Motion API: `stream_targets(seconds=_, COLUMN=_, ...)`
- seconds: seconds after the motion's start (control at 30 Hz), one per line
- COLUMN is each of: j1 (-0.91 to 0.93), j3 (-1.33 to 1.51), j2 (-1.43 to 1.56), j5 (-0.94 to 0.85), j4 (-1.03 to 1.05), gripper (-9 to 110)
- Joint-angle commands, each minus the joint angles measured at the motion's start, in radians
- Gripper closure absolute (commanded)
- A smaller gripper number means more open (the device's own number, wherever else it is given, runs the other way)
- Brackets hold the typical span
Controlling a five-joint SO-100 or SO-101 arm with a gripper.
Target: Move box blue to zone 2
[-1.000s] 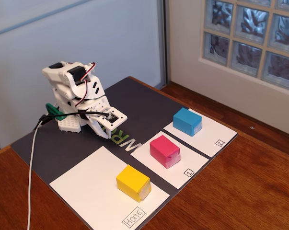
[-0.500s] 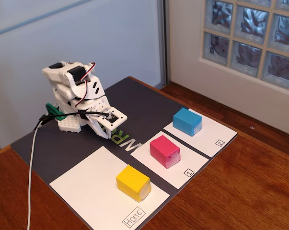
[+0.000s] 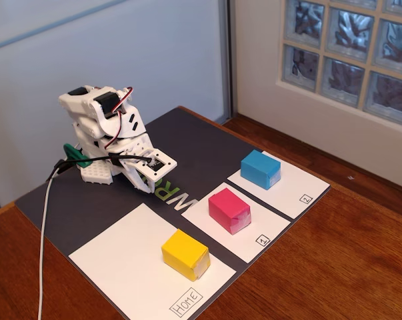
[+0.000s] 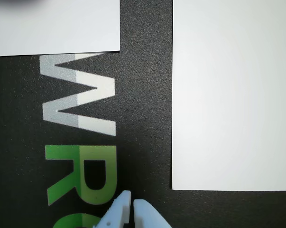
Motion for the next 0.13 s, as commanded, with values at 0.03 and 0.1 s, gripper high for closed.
stream_targets(seconds=0.03, j1=-0.006, j3=-0.005, j2=0.052, j5=0.000, j4=0.052, gripper=102)
stream_targets(seconds=0.1, j1=-0.006, j3=-0.005, j2=0.052, j5=0.000, j4=0.052, gripper=102)
